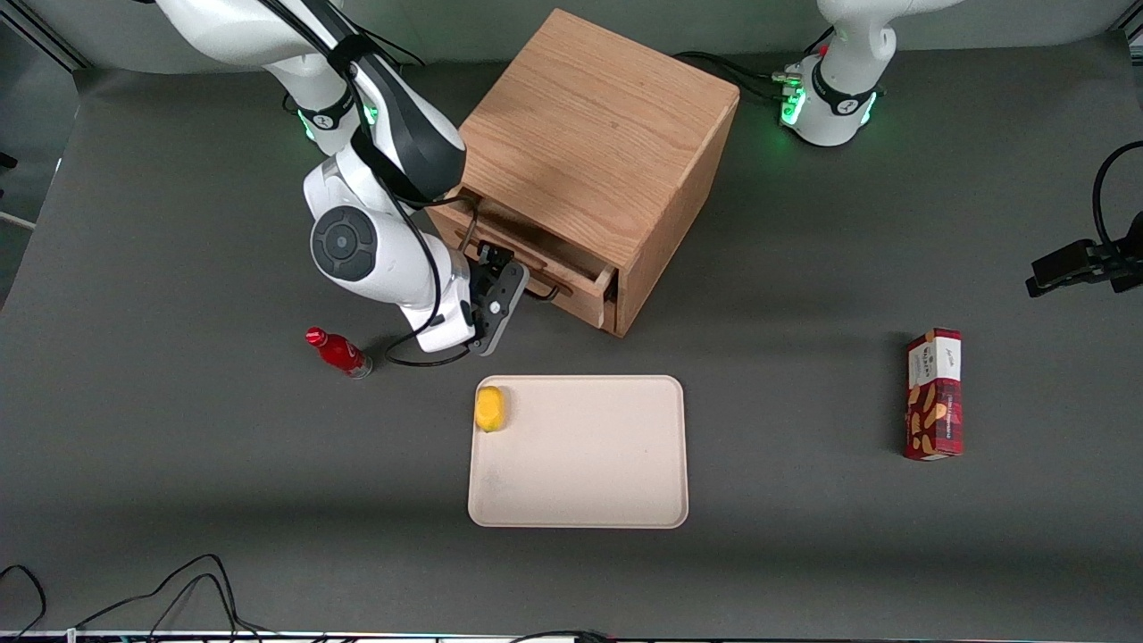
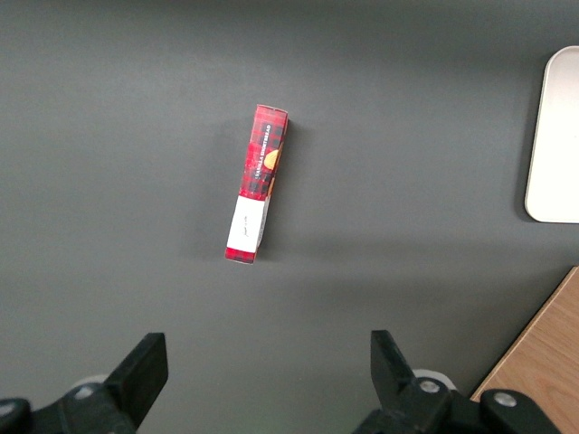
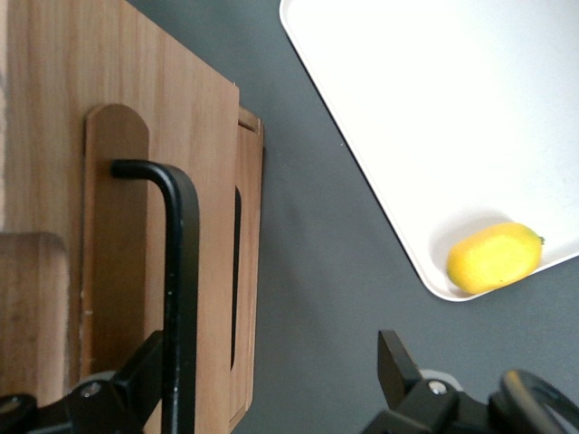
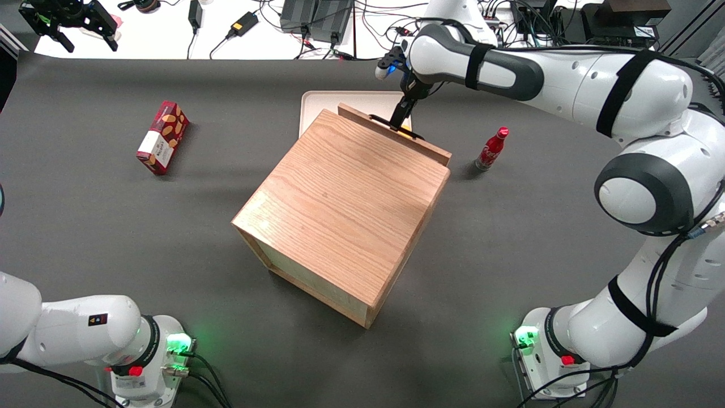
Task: Open upper drawer
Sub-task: 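Pull the handle outward from the cabinet with the right gripper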
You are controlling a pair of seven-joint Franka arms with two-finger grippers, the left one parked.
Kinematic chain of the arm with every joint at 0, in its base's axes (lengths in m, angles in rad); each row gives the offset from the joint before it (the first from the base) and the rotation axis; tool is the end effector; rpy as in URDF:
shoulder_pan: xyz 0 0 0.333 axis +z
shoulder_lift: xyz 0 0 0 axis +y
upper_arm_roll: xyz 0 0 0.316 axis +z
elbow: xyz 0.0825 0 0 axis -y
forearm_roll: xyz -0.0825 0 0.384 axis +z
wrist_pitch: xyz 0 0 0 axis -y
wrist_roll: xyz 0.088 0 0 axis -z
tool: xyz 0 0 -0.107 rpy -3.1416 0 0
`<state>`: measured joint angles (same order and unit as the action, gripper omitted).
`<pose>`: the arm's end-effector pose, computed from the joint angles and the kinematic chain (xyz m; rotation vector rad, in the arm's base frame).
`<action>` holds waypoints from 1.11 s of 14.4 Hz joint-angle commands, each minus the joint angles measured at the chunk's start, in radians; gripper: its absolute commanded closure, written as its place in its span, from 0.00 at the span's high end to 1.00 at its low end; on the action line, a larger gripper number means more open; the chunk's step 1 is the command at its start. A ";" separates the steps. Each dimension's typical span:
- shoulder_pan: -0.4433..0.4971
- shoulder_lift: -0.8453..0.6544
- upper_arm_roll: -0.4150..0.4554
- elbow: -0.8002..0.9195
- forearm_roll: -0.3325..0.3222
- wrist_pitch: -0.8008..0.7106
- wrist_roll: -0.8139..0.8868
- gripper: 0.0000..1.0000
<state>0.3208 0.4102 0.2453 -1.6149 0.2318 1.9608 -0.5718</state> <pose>0.5625 0.3530 0.3931 -2.4666 -1.3897 0.0767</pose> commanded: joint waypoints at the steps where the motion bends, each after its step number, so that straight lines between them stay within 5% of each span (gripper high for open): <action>1: -0.016 0.038 0.003 0.056 -0.011 -0.010 -0.042 1.00; 16: -0.074 0.117 0.003 0.173 -0.012 -0.109 -0.126 1.00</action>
<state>0.2545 0.4723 0.2433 -1.5275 0.2316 1.9021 -0.6749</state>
